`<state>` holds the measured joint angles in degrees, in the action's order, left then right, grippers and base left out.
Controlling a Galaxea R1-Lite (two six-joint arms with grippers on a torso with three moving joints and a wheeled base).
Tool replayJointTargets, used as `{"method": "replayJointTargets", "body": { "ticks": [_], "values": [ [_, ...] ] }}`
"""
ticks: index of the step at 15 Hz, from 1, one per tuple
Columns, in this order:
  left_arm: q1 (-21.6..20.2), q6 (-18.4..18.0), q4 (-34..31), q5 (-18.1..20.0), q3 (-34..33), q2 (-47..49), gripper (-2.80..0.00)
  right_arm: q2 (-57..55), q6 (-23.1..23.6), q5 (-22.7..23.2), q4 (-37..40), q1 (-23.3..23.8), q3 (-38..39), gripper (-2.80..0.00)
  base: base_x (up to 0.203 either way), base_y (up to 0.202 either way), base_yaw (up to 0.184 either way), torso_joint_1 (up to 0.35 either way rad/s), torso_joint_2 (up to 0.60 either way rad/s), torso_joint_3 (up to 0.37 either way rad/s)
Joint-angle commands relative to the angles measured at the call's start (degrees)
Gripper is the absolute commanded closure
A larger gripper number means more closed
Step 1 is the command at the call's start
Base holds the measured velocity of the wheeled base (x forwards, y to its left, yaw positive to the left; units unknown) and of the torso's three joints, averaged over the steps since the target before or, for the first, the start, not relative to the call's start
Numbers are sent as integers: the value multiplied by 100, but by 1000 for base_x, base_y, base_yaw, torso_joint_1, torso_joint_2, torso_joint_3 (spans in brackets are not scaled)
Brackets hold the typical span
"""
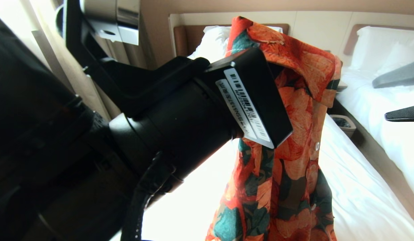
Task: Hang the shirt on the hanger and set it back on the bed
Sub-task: Hook the other side of the shirt onto the hanger
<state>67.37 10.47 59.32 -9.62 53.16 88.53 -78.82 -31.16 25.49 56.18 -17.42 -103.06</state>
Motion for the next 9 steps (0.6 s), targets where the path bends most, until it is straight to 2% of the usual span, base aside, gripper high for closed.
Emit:
{"method": "replayJointTargets", "body": {
  "ticks": [1, 5, 8, 9],
  "values": [
    [-4, 12, 36, -14, 19, 5, 0, -169, -13, -361, 187, 0, 26, 0, 0, 0, 0, 0, 0, 0],
    [-4, 8, 27, -14, 45, -2, 0, -810, 47, -2124, 622, -58, 31, 0, 0, 0, 0, 0, 0, 0],
    [-4, 8, 18, -14, 49, 7, 0, -969, 472, -2712, 836, -410, 37, 0, 0, 0, 0, 0, 0, 0],
    [-4, 8, 18, -14, 51, 7, 0, -1031, 792, -3101, 986, -564, 39, 0, 0, 0, 0, 0, 0, 0]
  ]
}}
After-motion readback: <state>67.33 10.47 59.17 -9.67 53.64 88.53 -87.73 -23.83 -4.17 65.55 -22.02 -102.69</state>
